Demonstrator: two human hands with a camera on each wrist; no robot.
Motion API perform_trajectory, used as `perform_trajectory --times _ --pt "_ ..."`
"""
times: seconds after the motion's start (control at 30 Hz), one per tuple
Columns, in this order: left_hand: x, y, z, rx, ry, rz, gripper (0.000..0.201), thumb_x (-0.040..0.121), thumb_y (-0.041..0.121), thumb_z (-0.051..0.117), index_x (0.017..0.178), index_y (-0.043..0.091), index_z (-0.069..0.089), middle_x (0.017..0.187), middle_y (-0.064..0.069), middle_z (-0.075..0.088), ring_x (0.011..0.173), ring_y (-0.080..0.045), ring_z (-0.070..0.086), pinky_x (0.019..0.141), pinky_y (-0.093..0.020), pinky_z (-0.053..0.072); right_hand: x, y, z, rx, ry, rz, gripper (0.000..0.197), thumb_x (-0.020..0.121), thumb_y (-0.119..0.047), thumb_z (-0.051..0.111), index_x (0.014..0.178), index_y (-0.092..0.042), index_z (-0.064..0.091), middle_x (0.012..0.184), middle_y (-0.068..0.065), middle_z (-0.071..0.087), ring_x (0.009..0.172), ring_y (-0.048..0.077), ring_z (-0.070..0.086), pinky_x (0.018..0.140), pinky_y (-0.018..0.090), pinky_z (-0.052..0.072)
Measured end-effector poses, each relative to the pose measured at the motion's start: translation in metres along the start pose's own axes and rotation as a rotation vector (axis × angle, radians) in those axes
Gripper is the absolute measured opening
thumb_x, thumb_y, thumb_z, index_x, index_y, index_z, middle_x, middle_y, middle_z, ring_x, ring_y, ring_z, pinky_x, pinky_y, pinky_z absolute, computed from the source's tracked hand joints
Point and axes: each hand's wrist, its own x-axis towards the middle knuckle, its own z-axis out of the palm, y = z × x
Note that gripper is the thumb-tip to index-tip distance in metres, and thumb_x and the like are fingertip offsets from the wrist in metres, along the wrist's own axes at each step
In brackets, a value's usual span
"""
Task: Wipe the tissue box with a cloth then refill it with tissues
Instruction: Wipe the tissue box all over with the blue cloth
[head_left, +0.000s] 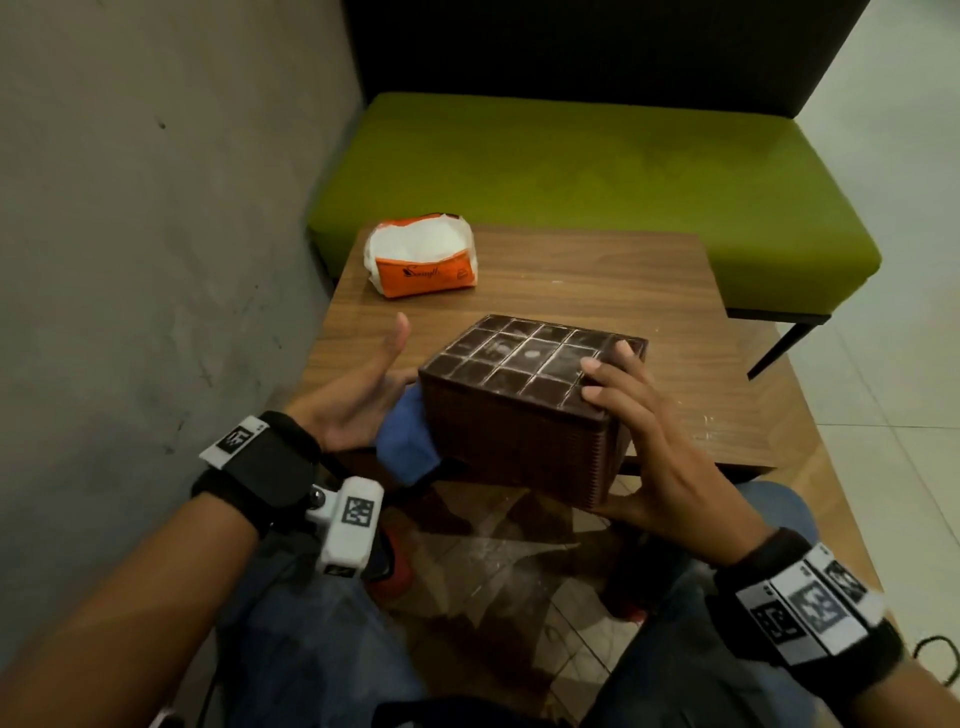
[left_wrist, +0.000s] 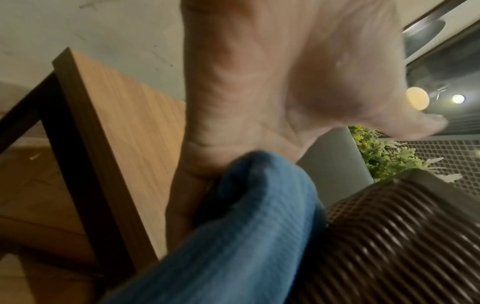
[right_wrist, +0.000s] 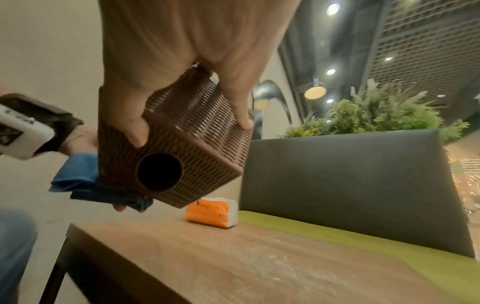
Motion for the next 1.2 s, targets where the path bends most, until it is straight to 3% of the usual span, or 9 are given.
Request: perform_trajectory --times 0.1,0.2,0.37,0.53,0.67,0.77,0.87,1.1,1.2 --pt "0.002 0.002 0.006 0.047 0.012 -0.014 0.078 0.054 0.068 0.073 0.116 0.02 0.068 0.131 -0.011 0.059 0.123 -0.023 0.054 0.108 -0.039 0.035 -0.006 0.009 -0.007 -0.08 -0.064 -0.112 0.09 0.082 -0.03 0.073 0.15 -0.024 0.015 0.162 -0.003 0.009 0.15 0.034 0.007 0.108 0.07 0.025" --pt "0.002 -0.004 0.004 0.094 0.016 -0.067 0.079 0.042 0.065 0.082 0.108 0.021 0.072 0.123 -0.011 0.064 0.117 -0.025 0.059 0.101 -0.039 0.04 -0.015 0.015 -0.008 -0.152 -0.05 -0.246 0.09 0.085 -0.024 0.066 0.154 -0.024 0.008 0.163 -0.003 0.007 0.15 0.032 0.008 0.114 0.064 0.02" --pt "0.007 -0.018 0.008 -0.01 0.049 -0.028 0.079 0.021 0.034 0.097 0.094 0.011 0.074 0.096 -0.011 0.074 0.086 -0.021 0.072 0.065 -0.03 0.058 -0.023 0.021 -0.006 -0.218 -0.04 -0.296 0.082 0.092 -0.025 0.06 0.155 -0.021 0.008 0.163 -0.001 0.006 0.15 0.031 0.008 0.116 0.059 0.021" --pt "0.017 -0.036 0.005 -0.036 0.129 0.125 0.102 0.033 0.04 0.095 0.12 0.007 0.054 0.109 -0.015 0.069 0.096 -0.026 0.068 0.077 -0.035 0.057 -0.017 0.025 -0.012 -0.227 -0.028 -0.305 0.062 0.102 -0.033 0.047 0.152 -0.03 0.012 0.164 0.001 0.001 0.15 0.032 0.005 0.119 0.052 0.019" --pt "0.018 -0.054 0.014 -0.098 0.122 0.233 0.098 0.033 0.052 0.09 0.115 0.01 0.057 0.105 -0.01 0.071 0.094 -0.021 0.069 0.073 -0.029 0.057 -0.009 0.024 -0.007 0.012 0.178 0.103 0.087 0.087 -0.028 0.064 0.152 -0.034 0.006 0.159 0.02 0.004 0.149 0.033 0.012 0.117 0.043 0.029" --pt "0.023 -0.061 0.022 -0.052 0.195 0.277 0.101 0.029 0.06 0.088 0.116 0.017 0.057 0.108 -0.004 0.072 0.098 -0.017 0.068 0.075 -0.026 0.056 -0.012 0.006 0.008 0.622 0.349 0.626 0.106 0.069 -0.035 0.067 0.148 -0.047 -0.003 0.151 0.002 0.032 0.136 0.016 0.043 0.104 0.054 0.044" --pt "0.029 -0.064 0.03 0.002 0.239 0.303 0.095 0.029 0.064 0.086 0.11 0.021 0.06 0.105 0.001 0.072 0.098 -0.014 0.067 0.08 -0.025 0.053 -0.009 -0.016 0.029 1.264 0.412 0.826 0.11 0.058 -0.037 0.08 0.148 -0.043 0.017 0.141 0.002 0.051 0.123 0.019 0.058 0.099 0.05 0.048" --pt "0.043 -0.075 0.048 0.091 0.217 0.292 0.085 0.041 0.064 0.083 0.113 0.025 0.061 0.117 0.002 0.068 0.113 -0.016 0.06 0.099 -0.034 0.043 0.022 -0.022 0.056 1.177 0.669 1.083 0.095 0.059 -0.045 0.079 0.14 -0.025 0.034 0.131 0.006 0.058 0.112 0.024 0.064 0.091 0.051 0.055" --pt "0.036 -0.068 0.041 0.058 0.266 0.282 0.084 0.046 0.059 0.084 0.115 0.019 0.058 0.113 -0.006 0.067 0.102 -0.019 0.065 0.089 -0.034 0.051 0.022 -0.013 0.044 1.082 0.732 1.102 0.098 0.055 -0.046 0.078 0.138 -0.018 0.035 0.127 0.008 0.059 0.109 0.024 0.065 0.092 0.052 0.054"
